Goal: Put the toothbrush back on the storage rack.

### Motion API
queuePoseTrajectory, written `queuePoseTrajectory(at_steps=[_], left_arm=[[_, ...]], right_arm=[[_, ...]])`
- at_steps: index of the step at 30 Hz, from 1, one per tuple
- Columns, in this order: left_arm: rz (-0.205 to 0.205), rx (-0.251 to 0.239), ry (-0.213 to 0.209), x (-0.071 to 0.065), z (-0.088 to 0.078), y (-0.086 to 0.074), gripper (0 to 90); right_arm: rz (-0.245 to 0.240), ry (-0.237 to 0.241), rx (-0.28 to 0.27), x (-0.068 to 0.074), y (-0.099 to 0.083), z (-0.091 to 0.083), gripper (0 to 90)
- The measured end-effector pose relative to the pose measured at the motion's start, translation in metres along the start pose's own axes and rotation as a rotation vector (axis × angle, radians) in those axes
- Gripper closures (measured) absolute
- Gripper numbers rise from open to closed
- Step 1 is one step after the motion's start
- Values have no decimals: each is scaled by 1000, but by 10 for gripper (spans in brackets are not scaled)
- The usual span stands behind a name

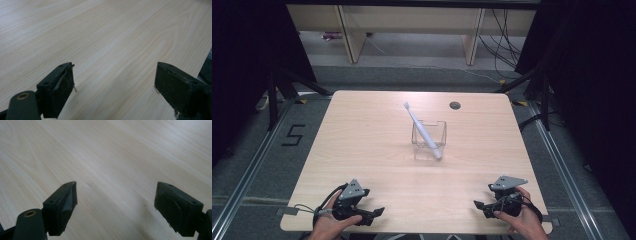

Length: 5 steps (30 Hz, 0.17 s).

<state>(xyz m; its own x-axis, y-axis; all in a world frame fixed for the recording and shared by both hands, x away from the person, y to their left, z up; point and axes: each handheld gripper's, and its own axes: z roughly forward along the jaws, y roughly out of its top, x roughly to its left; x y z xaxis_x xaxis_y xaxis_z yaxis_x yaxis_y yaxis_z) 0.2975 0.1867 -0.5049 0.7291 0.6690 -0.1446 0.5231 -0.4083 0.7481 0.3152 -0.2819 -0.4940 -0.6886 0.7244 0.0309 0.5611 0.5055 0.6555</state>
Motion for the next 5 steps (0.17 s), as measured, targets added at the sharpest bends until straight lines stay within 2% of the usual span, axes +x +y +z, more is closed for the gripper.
queuePoseTrajectory(at_steps=[1, 2, 4, 5], left_arm=[[7, 12, 4, 1, 0, 0, 151], [-5, 2, 4, 0, 1, 0, 151], [-3, 5, 2, 0, 1, 0, 151], [-4, 4, 3, 0, 1, 0, 151]], right_arm=[[-4, -3, 0, 0, 0, 0, 192], [-2, 0, -1, 0, 0, 0, 191], [7, 4, -1, 0, 0, 1, 191], [-4, -3, -21, 0, -1, 2, 191]])
